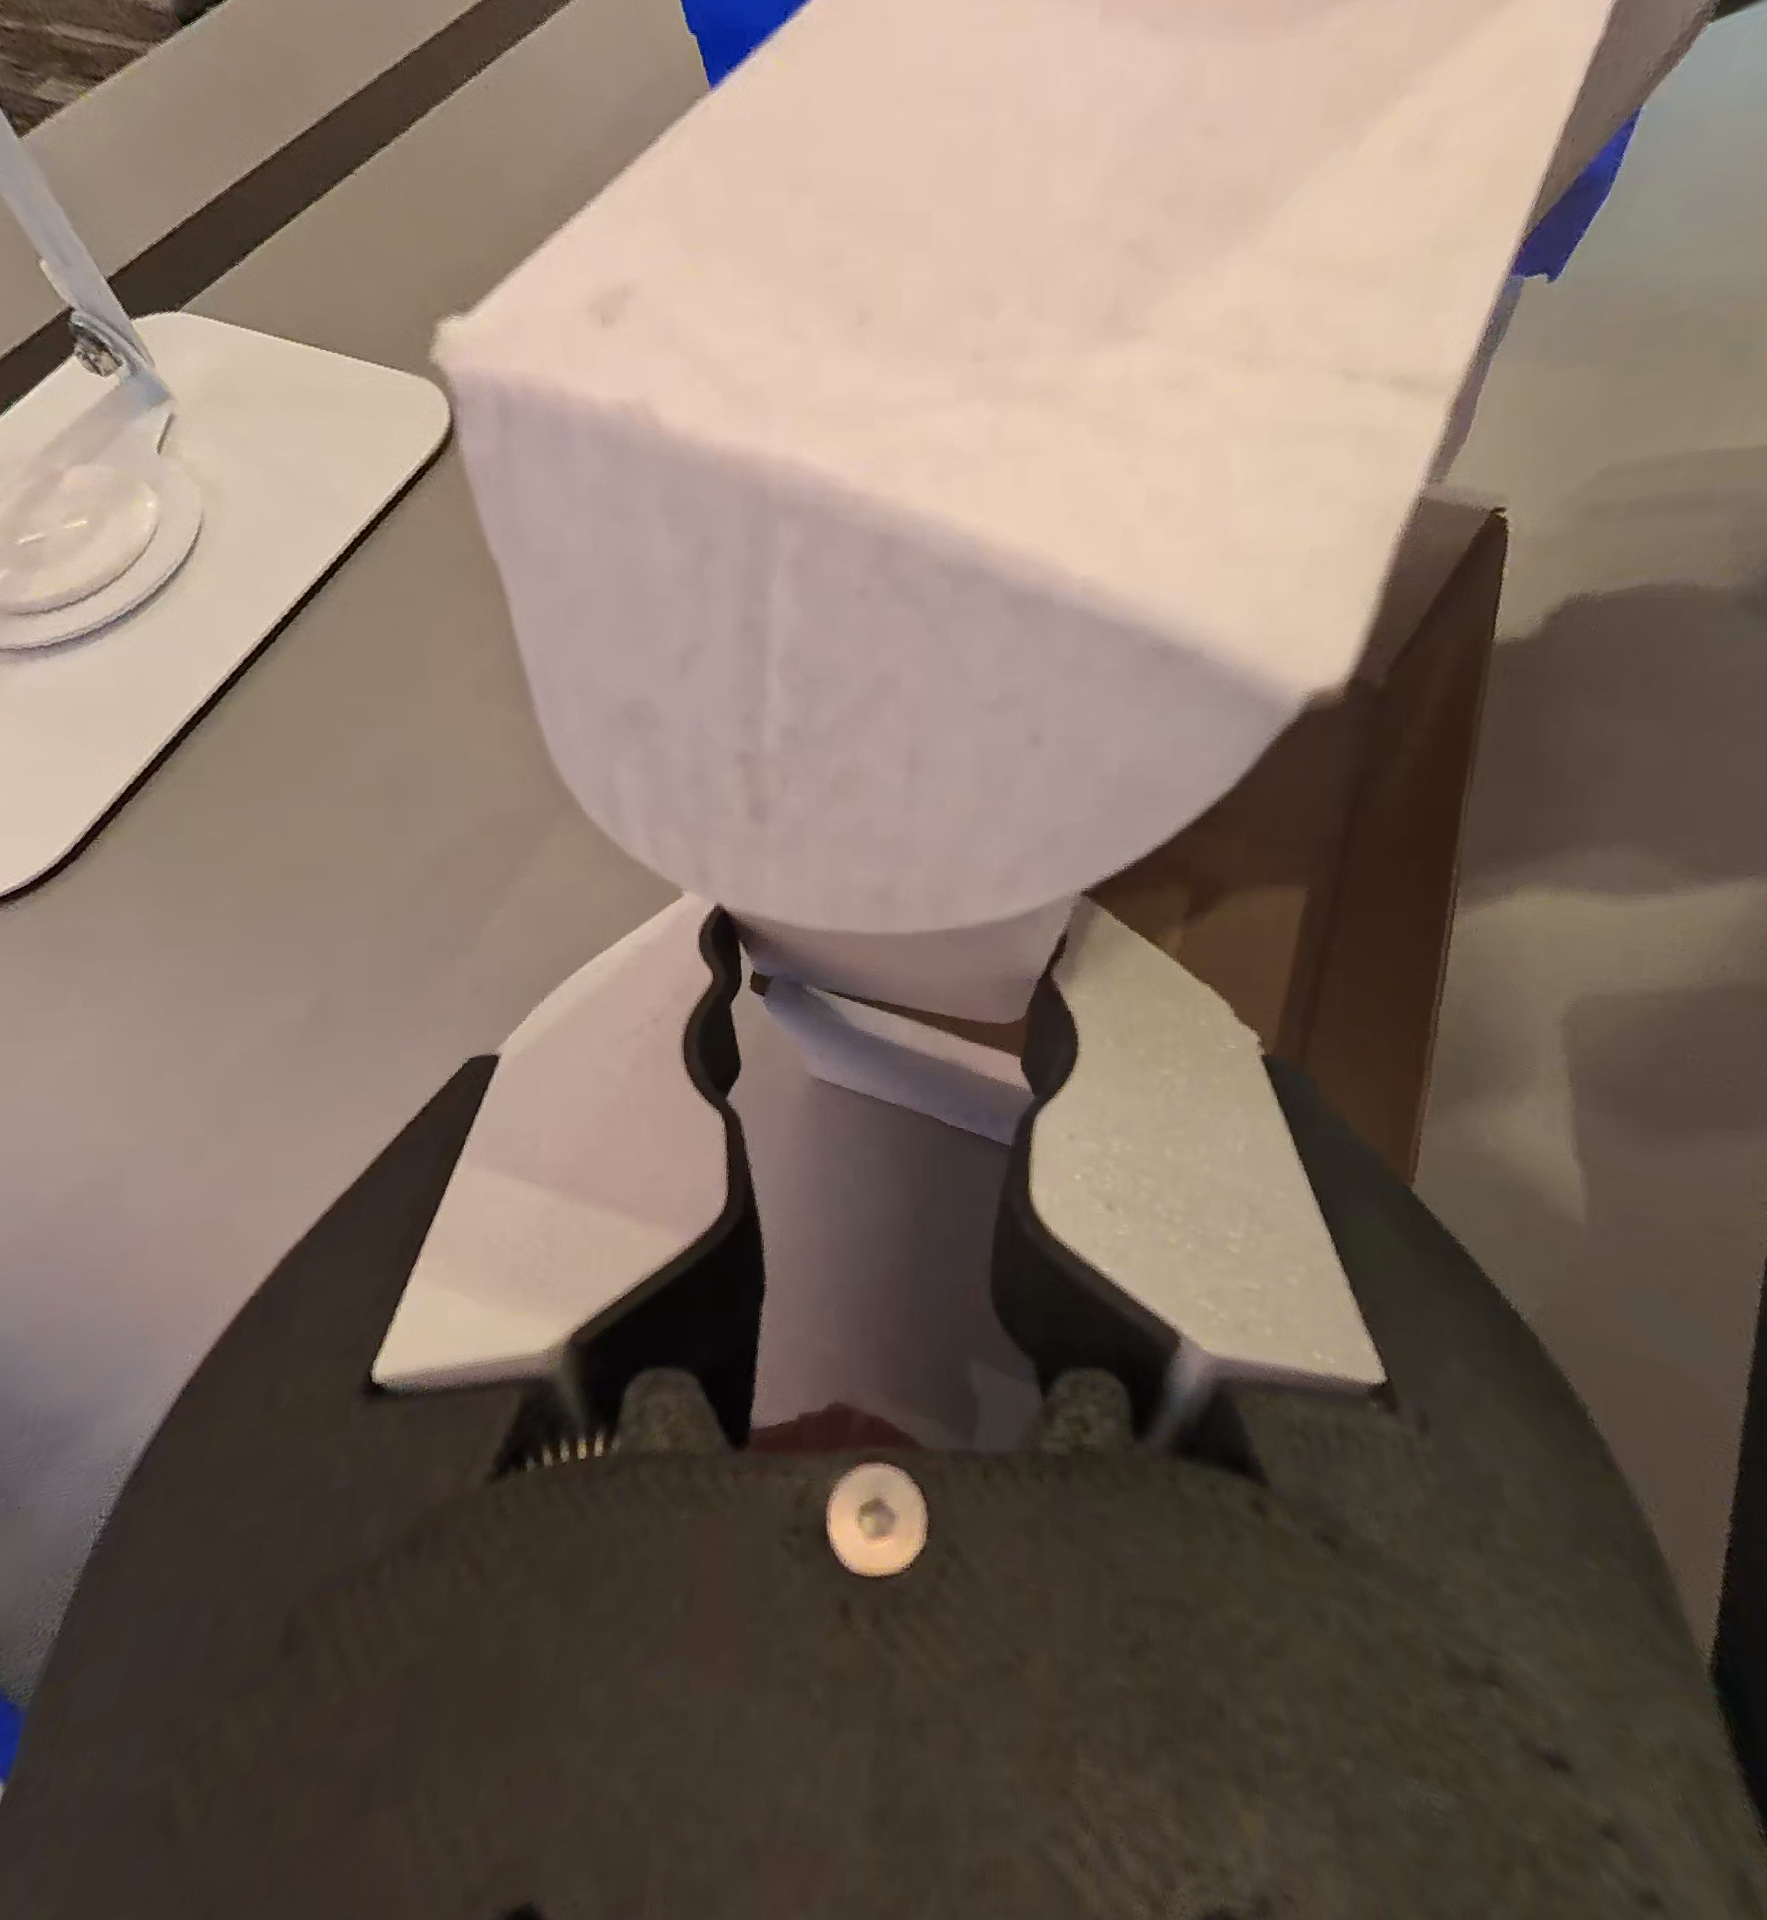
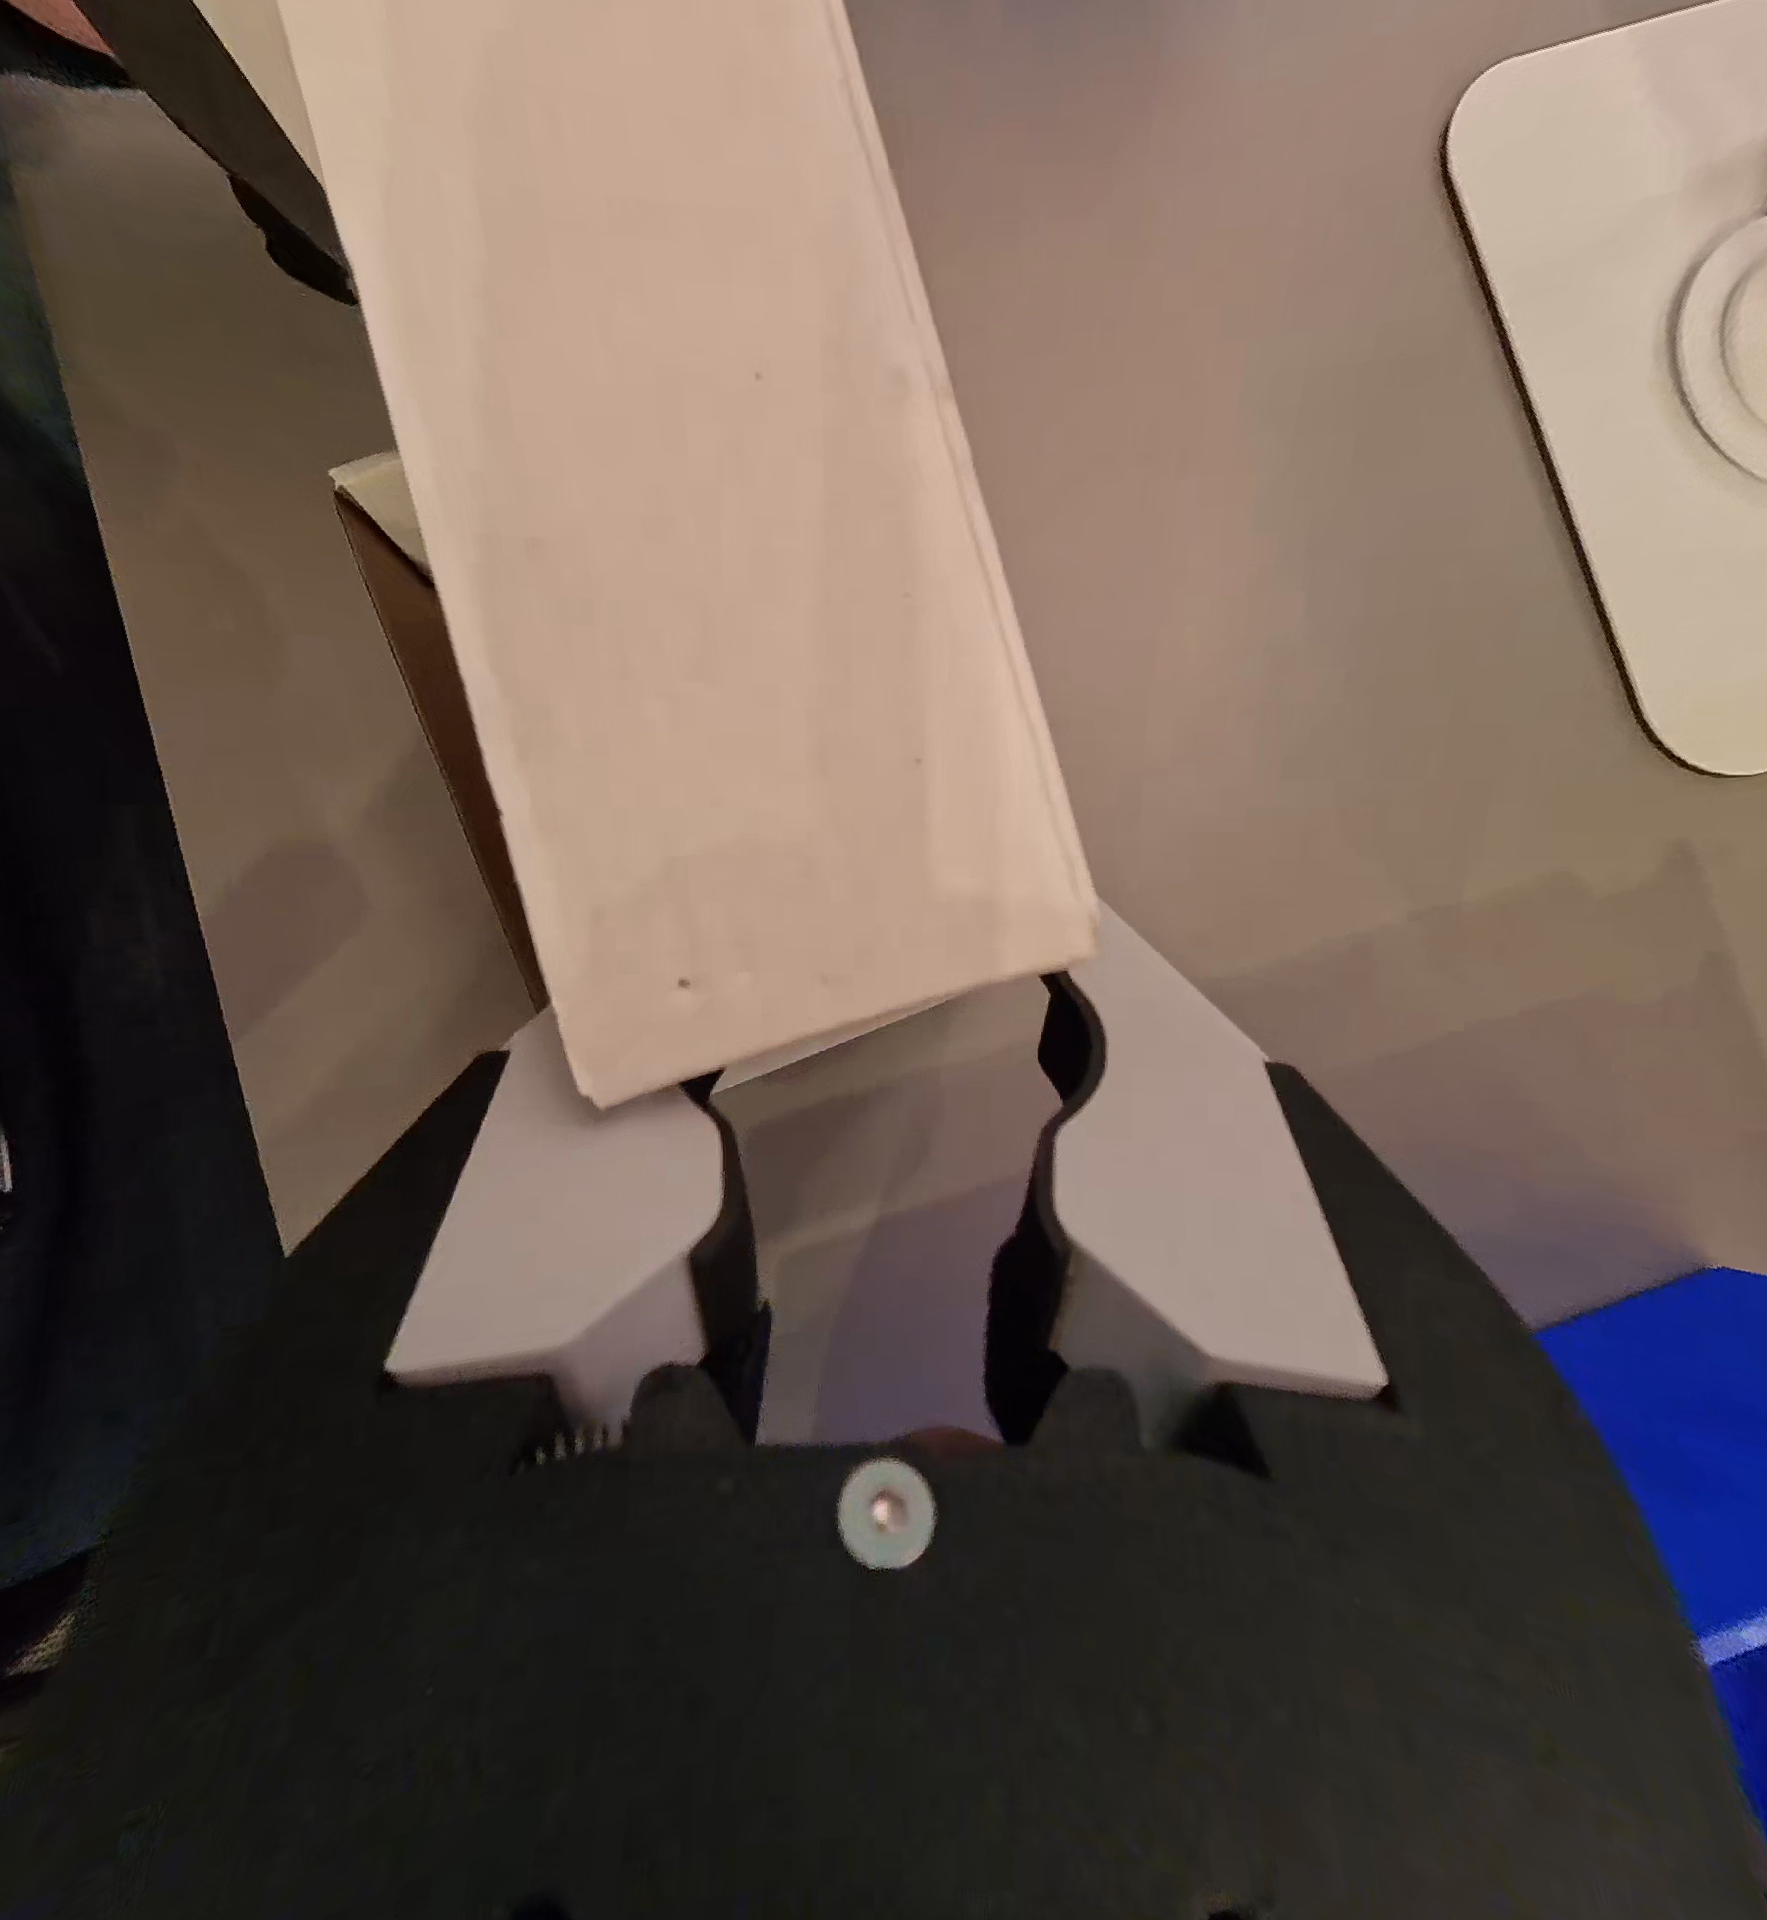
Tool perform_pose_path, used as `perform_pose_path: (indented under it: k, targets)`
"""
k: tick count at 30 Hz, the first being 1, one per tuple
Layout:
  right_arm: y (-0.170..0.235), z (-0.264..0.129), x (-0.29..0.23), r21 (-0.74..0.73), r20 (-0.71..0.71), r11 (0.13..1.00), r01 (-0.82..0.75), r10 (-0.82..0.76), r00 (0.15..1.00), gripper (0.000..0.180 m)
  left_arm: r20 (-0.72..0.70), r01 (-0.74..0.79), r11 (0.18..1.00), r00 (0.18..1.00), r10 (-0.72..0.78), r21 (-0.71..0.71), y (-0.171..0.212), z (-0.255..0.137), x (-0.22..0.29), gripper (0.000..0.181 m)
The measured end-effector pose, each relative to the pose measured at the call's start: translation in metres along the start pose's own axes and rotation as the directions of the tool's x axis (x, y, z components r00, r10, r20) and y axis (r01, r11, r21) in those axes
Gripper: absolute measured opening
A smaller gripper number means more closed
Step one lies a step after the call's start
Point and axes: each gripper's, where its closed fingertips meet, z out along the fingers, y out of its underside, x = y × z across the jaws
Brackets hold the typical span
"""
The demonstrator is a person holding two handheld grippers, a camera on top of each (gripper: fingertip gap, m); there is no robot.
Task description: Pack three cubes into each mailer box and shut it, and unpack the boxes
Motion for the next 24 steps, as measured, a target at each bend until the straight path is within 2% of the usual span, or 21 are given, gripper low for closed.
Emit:
perform_pose_path:
  k: [6,9,12,20,24]
  targets:
    - [0.0,0.0,0.0,0.004,-0.016,1.0,-0.006,0.006,1.0,0.056,0.023,0.005,0.999,1.0,-0.004,-0.048,0.002,0.0,0.0,0.052]
    - [0.001,0.001,0.001,0.011,-0.049,1.0,0.005,-0.004,0.999,0.056,0.084,0.017,0.995,0.996,-0.009,-0.097,0.003,0.0,-0.001,0.052]
    - [0.003,0.0,0.002,0.034,-0.073,0.999,-0.002,0.004,0.997,0.055,0.142,0.027,0.996,0.99,-0.014,-0.087,0.002,-0.002,-0.004,0.046]
    - [0.004,-0.001,0.001,0.042,-0.063,0.999,0.01,-0.007,0.998,0.055,-0.029,0.06,0.998,0.998,-0.06,0.016,-0.005,-0.009,0.014,0.078]
    - [0.006,-0.002,0.001,0.023,-0.057,1.0,0.018,-0.017,0.998,0.056,-0.062,0.122,0.986,0.991,-0.115,0.111,-0.018,-0.031,0.013,0.06]
